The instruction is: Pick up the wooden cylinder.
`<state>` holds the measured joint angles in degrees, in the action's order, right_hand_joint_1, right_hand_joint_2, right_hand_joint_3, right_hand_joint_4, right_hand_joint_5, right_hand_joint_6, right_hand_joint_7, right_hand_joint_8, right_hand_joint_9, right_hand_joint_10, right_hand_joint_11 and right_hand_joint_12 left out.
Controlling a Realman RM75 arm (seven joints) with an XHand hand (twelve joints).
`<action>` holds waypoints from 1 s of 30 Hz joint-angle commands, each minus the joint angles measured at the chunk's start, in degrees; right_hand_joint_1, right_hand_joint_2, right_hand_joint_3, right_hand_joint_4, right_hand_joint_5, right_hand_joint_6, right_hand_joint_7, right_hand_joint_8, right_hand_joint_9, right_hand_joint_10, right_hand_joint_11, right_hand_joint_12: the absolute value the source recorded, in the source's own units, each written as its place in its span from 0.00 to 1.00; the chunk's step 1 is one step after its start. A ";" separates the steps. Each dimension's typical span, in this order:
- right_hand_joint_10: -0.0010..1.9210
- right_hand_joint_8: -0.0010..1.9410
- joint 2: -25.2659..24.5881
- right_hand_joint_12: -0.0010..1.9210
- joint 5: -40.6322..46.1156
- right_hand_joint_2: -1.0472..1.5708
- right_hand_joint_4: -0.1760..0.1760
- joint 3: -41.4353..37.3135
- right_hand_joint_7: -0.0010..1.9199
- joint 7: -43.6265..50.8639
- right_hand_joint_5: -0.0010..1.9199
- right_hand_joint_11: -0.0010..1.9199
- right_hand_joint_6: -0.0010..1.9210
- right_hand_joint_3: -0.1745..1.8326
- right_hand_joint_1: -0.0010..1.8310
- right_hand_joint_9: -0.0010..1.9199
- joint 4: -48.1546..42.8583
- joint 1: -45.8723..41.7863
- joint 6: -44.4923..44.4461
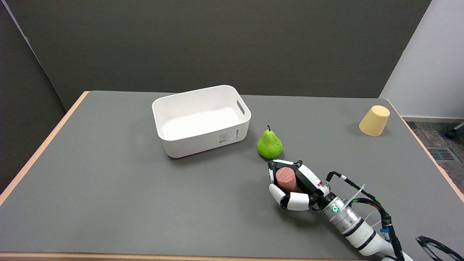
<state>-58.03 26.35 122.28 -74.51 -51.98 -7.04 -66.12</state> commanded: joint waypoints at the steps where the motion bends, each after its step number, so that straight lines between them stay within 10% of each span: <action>1: 1.00 1.00 -0.58 1.00 3.23 0.75 0.56 0.10 0.39 3.43 0.33 0.44 1.00 0.59 0.46 0.60 -0.53 -0.10 -0.26; 14: 1.00 1.00 -0.71 1.00 2.76 0.77 0.55 -1.93 0.45 4.72 0.32 0.51 1.00 0.56 0.46 0.64 -2.02 0.57 1.05; 30: 1.00 1.00 5.09 1.00 -3.73 0.65 0.56 -17.29 0.55 23.04 0.39 0.60 1.00 0.52 0.60 0.70 -27.26 1.23 20.27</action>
<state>-57.21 26.79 116.89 -65.40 -59.45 -6.45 -60.98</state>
